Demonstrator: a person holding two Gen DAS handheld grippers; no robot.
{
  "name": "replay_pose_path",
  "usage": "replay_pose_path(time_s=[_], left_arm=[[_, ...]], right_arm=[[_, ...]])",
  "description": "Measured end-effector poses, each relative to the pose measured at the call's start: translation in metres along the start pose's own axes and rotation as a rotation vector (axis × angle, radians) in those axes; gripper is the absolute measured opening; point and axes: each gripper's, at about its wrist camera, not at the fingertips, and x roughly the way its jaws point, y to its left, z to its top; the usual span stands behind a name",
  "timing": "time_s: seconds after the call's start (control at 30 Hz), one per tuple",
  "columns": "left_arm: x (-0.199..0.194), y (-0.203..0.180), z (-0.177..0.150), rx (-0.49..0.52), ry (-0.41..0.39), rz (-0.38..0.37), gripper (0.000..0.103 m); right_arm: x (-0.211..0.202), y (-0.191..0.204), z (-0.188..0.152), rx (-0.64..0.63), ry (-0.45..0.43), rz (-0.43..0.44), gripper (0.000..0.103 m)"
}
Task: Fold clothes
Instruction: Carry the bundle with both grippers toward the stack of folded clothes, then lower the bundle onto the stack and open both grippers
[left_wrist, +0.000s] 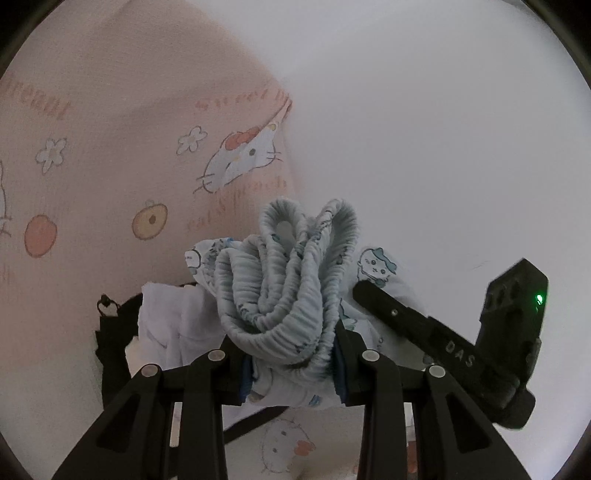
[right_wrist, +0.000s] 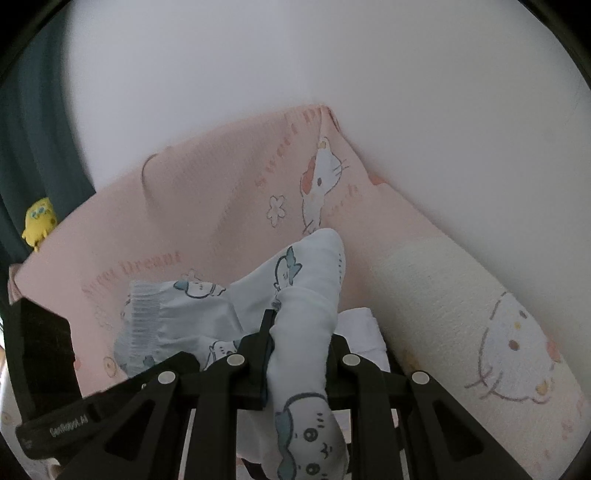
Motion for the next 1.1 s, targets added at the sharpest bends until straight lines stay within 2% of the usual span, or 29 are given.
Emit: replay_pose_path(time_s=[0.23, 0.43, 0.53, 0.6, 0.7, 0.77, 0.87, 0.97, 1.03, 1.1], left_arm=[[0.023, 0.012, -0.005, -0.013, 0.005, 0.017, 0.03], [0.038, 0.035, -0.021, -0.078, 0.06, 0.025, 0.031], [0.041, 0.038, -0.016, -0.127, 0.08, 0.029, 0.04], [0.035, 0.033, -0.011, -0.143, 0.084, 0.042, 0.058], [0.022, 0.025, 0.002, -0.161, 0.067, 0.02, 0.077], [0.013, 0.02, 0.008, -0.179, 0.065, 0.015, 0.08], [0.002, 0.018, 0.011, -0.164, 0.041, 0.06, 0.08], [-0.006, 0.016, 0.017, -0.138, 0.006, 0.12, 0.08], [-0.015, 0.017, 0.02, -0.134, -0.046, 0.139, 0.08], [-0.017, 0.017, 0.022, -0.127, -0.06, 0.147, 0.08]], right_arm=[[0.021, -0.02, -0.006, 0.083, 0.03, 0.052, 0.017], [0.043, -0.036, -0.021, 0.116, 0.09, 0.007, 0.019], [0.047, -0.038, -0.026, 0.115, 0.094, -0.006, 0.02], [0.045, -0.039, -0.026, 0.119, 0.079, -0.003, 0.02], [0.042, -0.043, -0.023, 0.148, 0.072, -0.015, 0.031], [0.037, -0.046, -0.021, 0.173, 0.057, -0.034, 0.046], [0.021, -0.051, -0.014, 0.202, -0.004, -0.071, 0.056], [0.006, -0.051, -0.011, 0.193, -0.051, -0.133, 0.056], [0.004, -0.045, -0.011, 0.151, -0.026, -0.165, 0.056], [0.006, -0.039, -0.014, 0.11, -0.009, -0.163, 0.054]])
